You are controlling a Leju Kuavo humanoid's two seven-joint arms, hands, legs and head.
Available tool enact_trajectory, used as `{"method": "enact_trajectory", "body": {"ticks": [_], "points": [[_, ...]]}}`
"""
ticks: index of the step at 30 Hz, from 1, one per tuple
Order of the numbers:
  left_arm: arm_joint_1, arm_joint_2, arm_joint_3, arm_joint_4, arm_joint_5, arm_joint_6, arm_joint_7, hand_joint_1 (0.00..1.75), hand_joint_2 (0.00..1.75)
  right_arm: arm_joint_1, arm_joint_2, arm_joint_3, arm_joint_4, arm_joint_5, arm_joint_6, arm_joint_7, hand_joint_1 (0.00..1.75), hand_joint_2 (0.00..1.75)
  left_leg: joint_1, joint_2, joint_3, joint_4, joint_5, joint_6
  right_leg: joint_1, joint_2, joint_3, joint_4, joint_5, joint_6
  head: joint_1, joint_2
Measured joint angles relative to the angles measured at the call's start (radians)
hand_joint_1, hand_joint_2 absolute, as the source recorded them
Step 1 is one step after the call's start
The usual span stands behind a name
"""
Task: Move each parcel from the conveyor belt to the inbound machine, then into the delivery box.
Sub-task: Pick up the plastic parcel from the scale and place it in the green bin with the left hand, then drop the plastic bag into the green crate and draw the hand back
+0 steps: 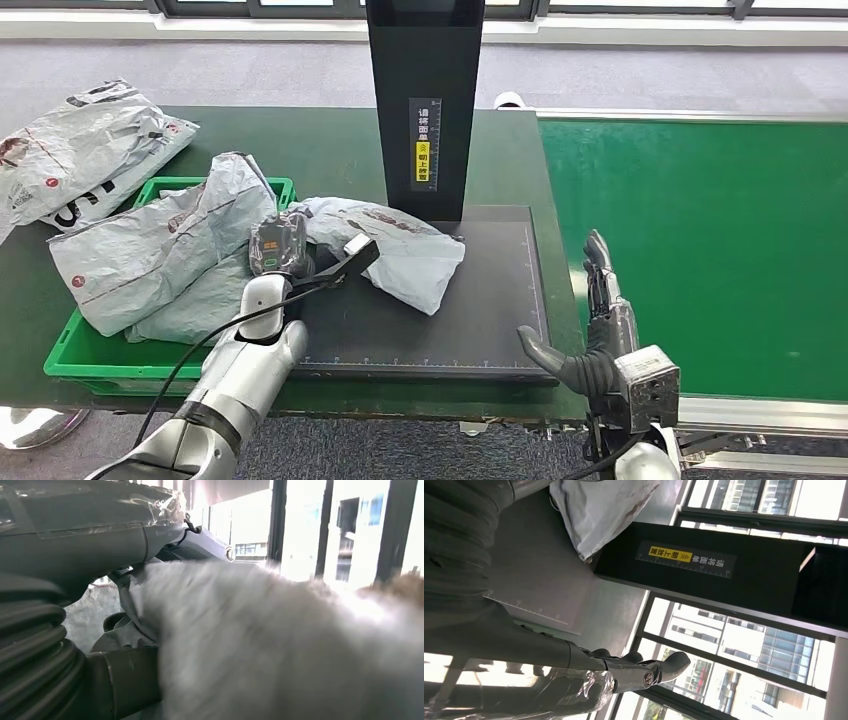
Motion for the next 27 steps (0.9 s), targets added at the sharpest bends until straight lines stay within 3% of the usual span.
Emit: {"method": "enact_trajectory", "body": {"ticks": [5, 11, 19, 27], "points": [[0.116, -0.035, 0.082, -0.322, 0.138, 0.028, -0.121, 1.75, 1.75, 0.024, 0.0, -0.007, -0.011, 0.004, -0.025, -0.01, 0.0, 1.75, 0.0, 0.001, 0.0, 0.0, -0.001, 0.0, 0.0, 0.001, -0.001, 0.0, 0.0, 0.0, 0.0, 0.0], [0.195, -0.059, 0.116, -0.596, 0.183, 0.053, -0.161, 1.75, 1.75, 0.037, 0.0, -0.012, -0.012, 0.005, -0.044, -0.016, 0.0, 1.75, 0.0, 0.001, 0.0, 0.0, -0.001, 0.0, 0.0, 0.001, -0.001, 0.0, -0.001, 0.0, 0.0, 0.0], [0.268, -0.063, 0.129, -0.854, 0.242, 0.121, -0.181, 1.75, 1.75, 0.066, 0.0, -0.016, -0.025, 0.005, -0.048, -0.021, 0.0, 1.75, 0.0, 0.001, 0.0, 0.0, -0.001, 0.0, 0.0, 0.001, 0.0, 0.0, -0.001, 0.0, 0.0, 0.0], [0.292, -0.054, 0.209, -0.969, 0.236, 0.143, -0.182, 1.75, 1.75, 0.077, 0.0, -0.017, -0.024, 0.004, -0.051, -0.028, 0.0, 1.75, 0.0, 0.0, 0.0, 0.0, -0.001, 0.0, 0.0, 0.0, 0.0, 0.0, -0.001, -0.001, 0.0, 0.0]]}}
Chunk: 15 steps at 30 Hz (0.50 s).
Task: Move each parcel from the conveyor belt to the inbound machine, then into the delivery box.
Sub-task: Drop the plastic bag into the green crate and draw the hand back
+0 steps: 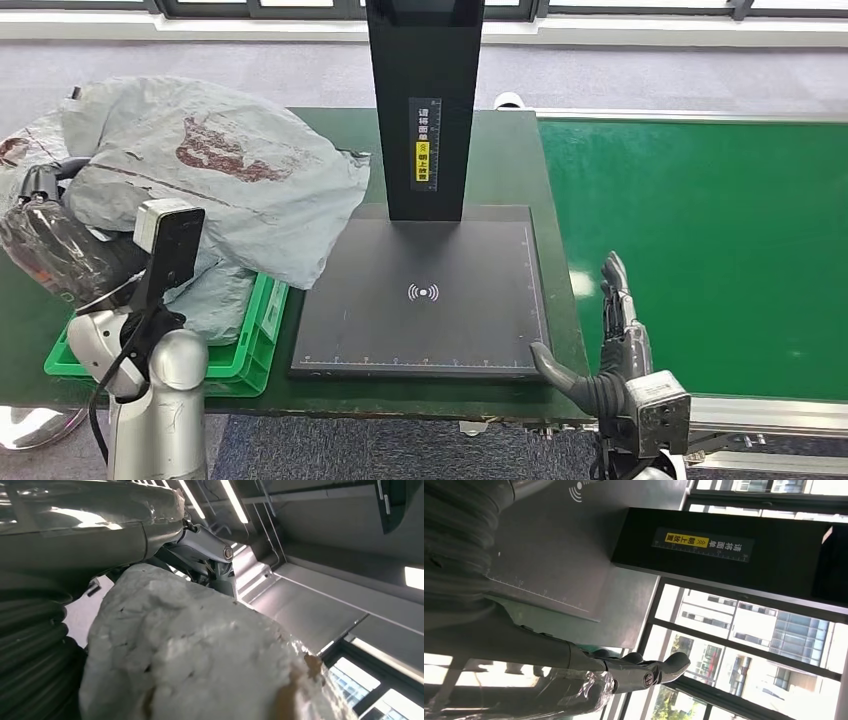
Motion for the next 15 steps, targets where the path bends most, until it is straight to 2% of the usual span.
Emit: {"method": "enact_trajectory", "body": {"ticks": [3, 6, 10, 15], "points": [[-0.003, 0.005, 0.035, -0.012, -0.056, 0.0, 0.018, 1.75, 1.75, 0.0, 0.0, 0.0, 0.0, -0.006, -0.004, -0.001, 0.0, 1.75, 0.0, 0.0, 0.0, 0.0, 0.0, 0.0, 0.0, 0.0, 0.0, 0.0, 0.0, 0.0, 0.0, 0.0], [-0.028, 0.028, 0.091, 0.008, -0.144, -0.027, 0.069, 1.75, 1.75, -0.002, -0.001, 0.0, 0.002, -0.016, -0.008, 0.0, 0.0, 1.75, 0.0, 0.0, 0.0, 0.0, 0.0, -0.001, 0.0, 0.0, 0.0, 0.0, 0.0, 0.0, 0.0, 0.0], [-0.101, 0.093, 0.166, 0.125, -0.258, -0.097, 0.136, 1.75, 1.75, -0.011, -0.002, 0.0, 0.003, -0.028, -0.008, 0.011, 0.0, 1.75, 0.001, 0.0, 0.001, 0.0, 0.002, -0.002, 0.001, 0.0, 0.0, 0.001, 0.001, -0.001, 0.0, 0.0], [-0.157, 0.152, 0.216, 0.263, -0.277, -0.109, 0.164, 1.75, 1.75, -0.016, -0.002, 0.0, 0.003, -0.031, -0.008, 0.019, 0.0, 1.75, 0.002, 0.0, 0.001, 0.0, 0.002, -0.003, 0.002, 0.001, -0.001, 0.001, 0.002, -0.003, 0.0, 0.0]]}}
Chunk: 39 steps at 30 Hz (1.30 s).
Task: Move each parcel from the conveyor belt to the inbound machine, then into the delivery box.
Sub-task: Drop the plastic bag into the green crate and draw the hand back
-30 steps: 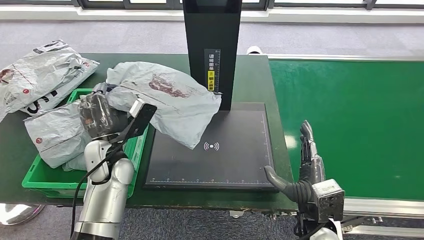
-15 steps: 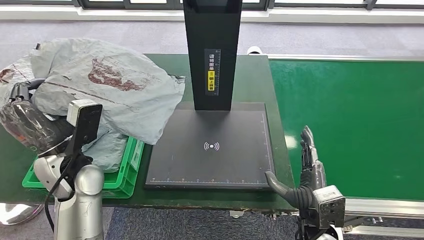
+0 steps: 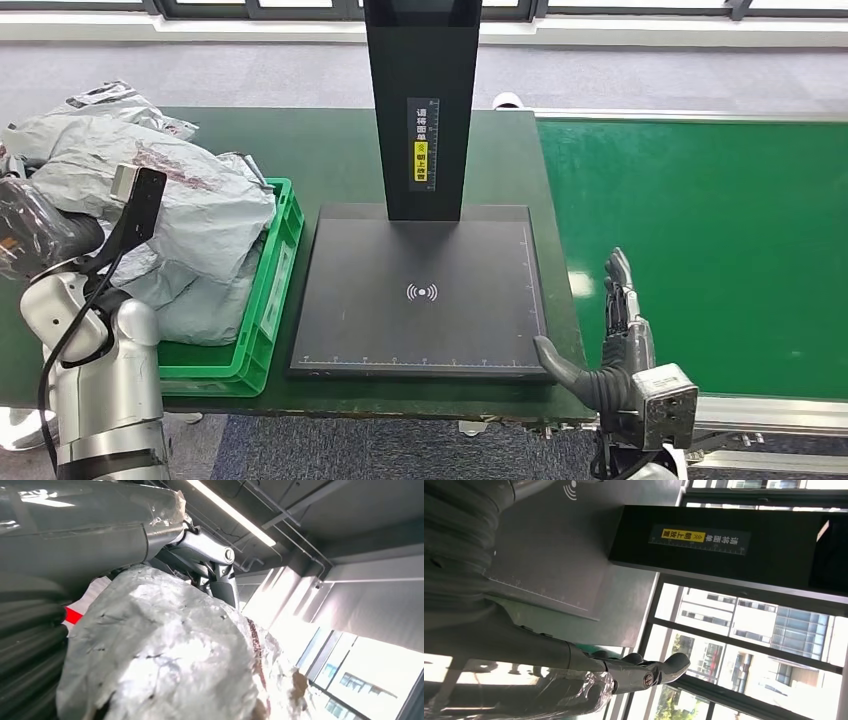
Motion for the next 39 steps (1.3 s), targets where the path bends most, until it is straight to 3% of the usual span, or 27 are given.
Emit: {"method": "enact_trajectory", "body": {"ticks": [11, 15, 18, 23, 24, 27, 28, 33, 39], "points": [[-0.021, 0.03, 0.018, 0.077, -0.001, -0.001, 0.005, 1.75, 1.75, -0.001, 0.0, 0.0, 0.0, 0.0, 0.0, 0.0, 0.0, 1.75, 0.0, 0.0, 0.0, 0.0, 0.0, 0.0, 0.0, 0.0, 0.0, 0.0, 0.0, 0.0, 0.0, 0.0], [-0.031, 0.064, 0.007, 0.116, -0.001, -0.07, 0.105, 1.75, 1.75, -0.001, 0.0, 0.0, 0.0, -0.002, 0.003, 0.005, 0.0, 1.75, 0.0, 0.0, 0.0, 0.0, 0.0, 0.0, 0.0, 0.0, -0.001, 0.0, 0.0, 0.0, 0.0, 0.0], [-0.062, 0.113, -0.021, 0.227, -0.001, -0.137, 0.192, 1.75, 1.75, -0.002, 0.0, 0.0, 0.0, -0.007, 0.013, 0.018, 0.0, 1.75, 0.0, 0.0, 0.0, 0.0, 0.0, -0.001, 0.0, 0.0, -0.001, 0.0, 0.0, 0.0, 0.0, 0.0], [-0.132, 0.184, -0.041, 0.487, -0.001, -0.188, 0.237, 1.75, 1.75, -0.005, -0.002, -0.002, -0.001, -0.014, 0.031, 0.027, 0.0, 1.75, 0.0, 0.002, 0.001, 0.0, 0.001, -0.002, 0.001, 0.001, -0.001, 0.001, 0.001, -0.002, 0.0, 0.0], [-0.142, 0.194, -0.042, 0.532, -0.001, -0.205, 0.243, 1.41, 1.75, -0.005, -0.002, -0.004, -0.001, -0.016, 0.035, 0.027, 0.0, 1.75, 0.0, 0.002, 0.001, 0.0, 0.001, -0.002, 0.001, 0.001, -0.001, 0.001, 0.001, -0.002, 0.0, 0.0], [-0.161, 0.218, -0.042, 0.644, -0.002, -0.298, 0.268, 0.1, 1.75, -0.006, -0.004, -0.011, 0.0, -0.022, 0.052, 0.031, 0.0, 1.75, 0.0, 0.002, 0.001, 0.0, 0.001, -0.002, 0.0, 0.001, 0.0, 0.001, 0.001, -0.002, 0.0, 0.0], [-0.162, 0.223, -0.041, 0.67, -0.002, -0.334, 0.275, 0.0, 1.75, -0.008, -0.004, -0.012, 0.0, -0.022, 0.057, 0.032, 0.0, 1.75, 0.0, 0.002, 0.001, 0.0, 0.001, -0.002, 0.0, 0.001, 0.0, 0.001, 0.001, -0.002, 0.0, 0.0], [-0.175, 0.236, -0.039, 0.732, -0.003, -0.423, 0.288, 0.0, 1.75, -0.023, -0.005, -0.016, 0.0, -0.018, 0.073, 0.035, 0.0, 1.75, 0.0, 0.002, 0.003, -0.001, 0.0, -0.002, 0.0, 0.001, 0.002, 0.001, 0.0, -0.003, 0.0, 0.0], [-0.18, 0.239, -0.039, 0.74, -0.003, -0.462, 0.288, 0.0, 1.75, -0.024, -0.005, -0.018, 0.0, -0.018, 0.077, 0.037, 0.0, 1.75, 0.0, 0.004, 0.009, -0.002, -0.001, -0.005, 0.0, 0.001, 0.005, 0.002, -0.001, -0.005, 0.0, 0.0]]}}
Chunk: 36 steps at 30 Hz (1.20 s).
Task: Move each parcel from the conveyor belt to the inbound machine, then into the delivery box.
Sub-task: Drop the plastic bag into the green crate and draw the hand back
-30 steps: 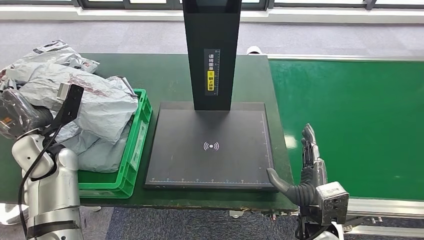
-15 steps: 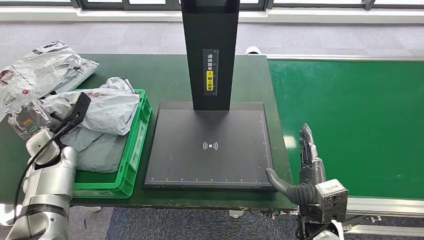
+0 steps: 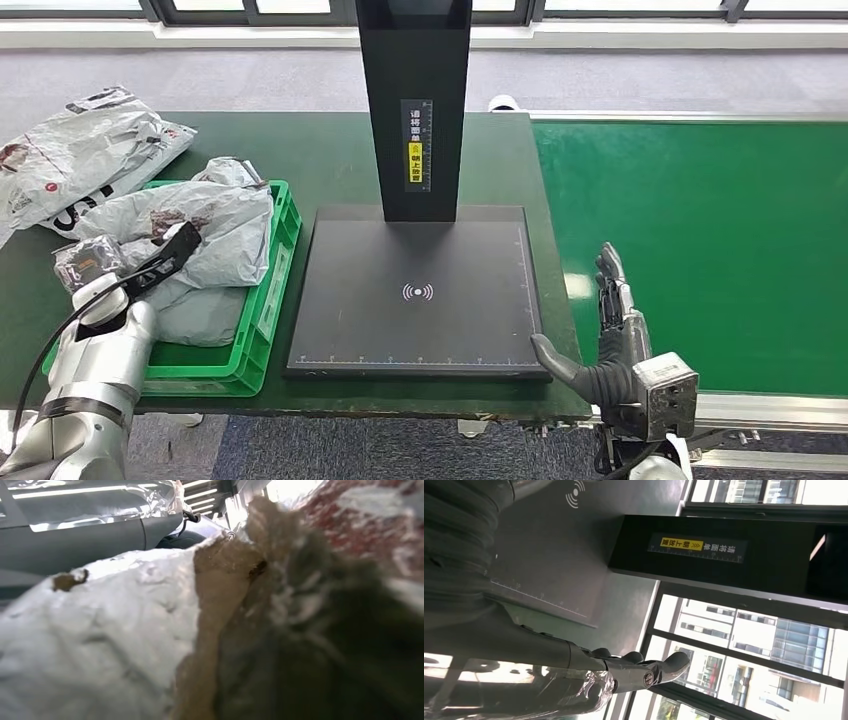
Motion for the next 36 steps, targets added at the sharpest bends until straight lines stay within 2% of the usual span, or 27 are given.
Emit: {"method": "enact_trajectory", "body": {"ticks": [7, 11, 19, 23, 27, 30, 36], "points": [[0.0, 0.0, 0.0, 0.007, 0.0, -0.005, 0.0, 0.0, 1.75, 0.0, 0.0, 0.0, 0.0, 0.0, 0.0, 0.0, 0.0, 1.75, 0.0, 0.0, 0.003, -0.002, 0.002, -0.003, 0.001, 0.0, 0.001, 0.001, 0.001, -0.003, 0.0, 0.0], [0.0, 0.001, 0.001, 0.011, 0.0, -0.006, 0.0, 0.0, 0.0, -0.001, 0.0, 0.0, 0.002, 0.0, 0.0, 0.0, 0.0, 1.75, 0.0, 0.0, 0.004, -0.004, 0.003, -0.004, 0.001, 0.0, 0.001, 0.001, 0.0, -0.004, 0.0, 0.0], [0.024, -0.006, 0.003, -0.038, 0.0, -0.077, -0.021, 0.0, 0.0, -0.008, 0.0, 0.0, 0.009, 0.001, -0.004, 0.007, 0.0, 1.75, 0.0, 0.001, 0.006, -0.005, 0.002, -0.005, 0.0, 0.001, 0.002, 0.001, 0.0, -0.005, 0.0, 0.0], [0.095, -0.054, 0.007, -0.204, 0.001, -0.166, -0.112, 0.0, 0.0, -0.009, 0.0, -0.01, 0.011, 0.008, -0.015, 0.015, 0.0, 1.75, 0.0, 0.001, 0.006, -0.005, 0.003, -0.005, 0.001, 0.0, 0.002, 0.001, 0.0, -0.005, 0.0, 0.0], [0.188, -0.108, -0.005, -0.435, 0.009, -0.216, -0.191, 0.0, 0.0, -0.003, 0.0, -0.027, 0.011, 0.01, -0.024, 0.014, 0.0, 1.75, 0.0, 0.0, 0.003, -0.005, 0.003, -0.005, 0.001, 0.0, 0.0, 0.0, 0.0, -0.005, 0.0, 0.0], [0.247, -0.137, -0.026, -0.588, 0.01, -0.229, -0.185, 0.0, 0.0, 0.001, 0.0, -0.035, 0.011, 0.01, -0.026, 0.013, 0.0, 1.75, 0.0, 0.0, 0.002, -0.005, 0.002, -0.004, 0.0, 0.0, -0.001, 0.0, 0.0, -0.005, 0.0, 0.0], [0.301, -0.157, -0.046, -0.742, 0.005, -0.186, -0.137, 0.0, 0.0, 0.005, 0.001, -0.044, 0.011, 0.01, -0.039, 0.013, 0.0, 1.75, 0.0, 0.0, 0.0, -0.005, 0.001, -0.004, 0.001, 0.0, -0.003, 0.0, -0.001, -0.005, 0.0, 0.0]]}}
